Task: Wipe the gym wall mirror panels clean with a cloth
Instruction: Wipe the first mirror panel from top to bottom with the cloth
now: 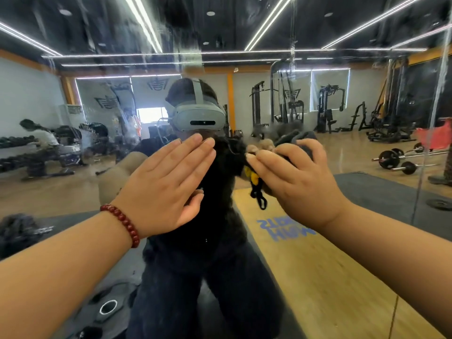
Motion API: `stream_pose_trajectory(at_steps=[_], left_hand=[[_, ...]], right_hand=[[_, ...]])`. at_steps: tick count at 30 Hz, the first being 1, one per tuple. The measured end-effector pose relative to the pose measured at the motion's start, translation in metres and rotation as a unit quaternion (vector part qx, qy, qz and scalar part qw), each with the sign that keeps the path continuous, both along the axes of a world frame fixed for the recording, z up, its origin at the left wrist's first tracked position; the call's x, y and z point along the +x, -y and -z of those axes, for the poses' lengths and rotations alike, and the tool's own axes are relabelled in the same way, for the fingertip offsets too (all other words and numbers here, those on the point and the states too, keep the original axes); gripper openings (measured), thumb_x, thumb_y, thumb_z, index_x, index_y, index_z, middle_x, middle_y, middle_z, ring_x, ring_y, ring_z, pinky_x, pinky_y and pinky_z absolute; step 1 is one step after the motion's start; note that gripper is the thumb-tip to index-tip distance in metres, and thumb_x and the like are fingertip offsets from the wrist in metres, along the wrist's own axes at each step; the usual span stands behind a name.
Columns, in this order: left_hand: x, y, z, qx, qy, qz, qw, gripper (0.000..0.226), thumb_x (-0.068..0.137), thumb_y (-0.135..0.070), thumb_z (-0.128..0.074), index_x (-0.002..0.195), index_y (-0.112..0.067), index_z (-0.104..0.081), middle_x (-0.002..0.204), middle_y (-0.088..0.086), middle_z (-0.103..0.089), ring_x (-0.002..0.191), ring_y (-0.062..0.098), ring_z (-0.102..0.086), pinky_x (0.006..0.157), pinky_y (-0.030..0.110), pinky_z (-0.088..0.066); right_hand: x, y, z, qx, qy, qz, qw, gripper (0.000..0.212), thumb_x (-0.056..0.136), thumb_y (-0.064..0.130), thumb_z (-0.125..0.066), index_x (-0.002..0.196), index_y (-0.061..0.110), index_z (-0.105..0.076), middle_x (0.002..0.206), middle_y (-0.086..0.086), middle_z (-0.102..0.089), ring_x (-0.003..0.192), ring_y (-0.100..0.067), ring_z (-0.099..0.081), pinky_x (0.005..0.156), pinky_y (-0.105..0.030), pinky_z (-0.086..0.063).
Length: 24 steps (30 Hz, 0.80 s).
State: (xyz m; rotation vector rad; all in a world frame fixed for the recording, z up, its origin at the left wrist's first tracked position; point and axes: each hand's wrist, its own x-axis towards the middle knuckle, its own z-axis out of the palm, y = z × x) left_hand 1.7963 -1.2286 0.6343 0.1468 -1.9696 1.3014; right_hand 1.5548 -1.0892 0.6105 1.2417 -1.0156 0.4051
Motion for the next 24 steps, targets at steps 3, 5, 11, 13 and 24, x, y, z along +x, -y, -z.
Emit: stream_pose_trajectory(at_steps=[3,5,11,13,24], left_hand=[[0.000,0.002,0.001,-0.002,0.000,-0.001,1.000,0.069,0.093,-0.037,-0.048,0.150,0.001,-0.034,0.157,0.018,-0.031,0.146,0.033,-0.028,0.119,0.048,-0.026],[0.000,0.003,0.002,-0.002,-0.002,-0.001,1.000,0.069,0.093,-0.037,-0.048,0.150,0.001,-0.034,0.158,0.018,-0.030,0.147,0.032,-0.027,0.119,0.048,-0.025],[0.000,0.003,0.003,0.002,-0.005,0.007,1.000,0.069,0.094,-0.036,-0.047,0.150,0.001,-0.033,0.158,0.018,-0.030,0.147,0.032,-0.027,0.119,0.048,-0.025],[0.000,0.003,0.003,0.005,-0.004,0.009,1.000,0.069,0.094,-0.036,-0.047,0.151,0.001,-0.032,0.158,0.018,-0.029,0.147,0.032,-0.026,0.119,0.048,-0.024],[0.002,0.001,0.003,0.016,-0.004,0.012,1.000,0.067,0.094,-0.036,-0.046,0.149,0.001,-0.035,0.157,0.017,-0.030,0.147,0.031,-0.026,0.120,0.047,-0.023]], right_hand=[[0.024,0.020,-0.010,-0.003,-0.005,-0.033,0.999,0.035,0.100,0.015,-0.046,0.130,0.015,-0.062,0.127,0.000,-0.066,0.109,-0.027,-0.055,0.096,-0.047,-0.039],[0.022,0.019,-0.010,-0.004,-0.015,-0.036,0.999,0.035,0.100,0.013,-0.044,0.128,0.014,-0.064,0.123,0.000,-0.067,0.109,-0.027,-0.053,0.095,-0.047,-0.038],[0.021,0.013,-0.012,-0.006,-0.027,-0.002,1.000,0.037,0.100,0.012,-0.041,0.129,0.012,-0.064,0.122,-0.001,-0.067,0.107,-0.027,-0.051,0.093,-0.048,-0.038],[0.030,0.020,-0.019,-0.017,-0.010,-0.008,1.000,0.035,0.100,0.014,-0.043,0.129,0.013,-0.063,0.123,0.000,-0.067,0.106,-0.027,-0.055,0.094,-0.047,-0.039],[0.045,0.025,-0.027,-0.030,0.038,-0.007,0.999,0.036,0.101,0.018,-0.041,0.128,0.015,-0.063,0.123,0.001,-0.066,0.105,-0.026,-0.058,0.094,-0.045,-0.037]])
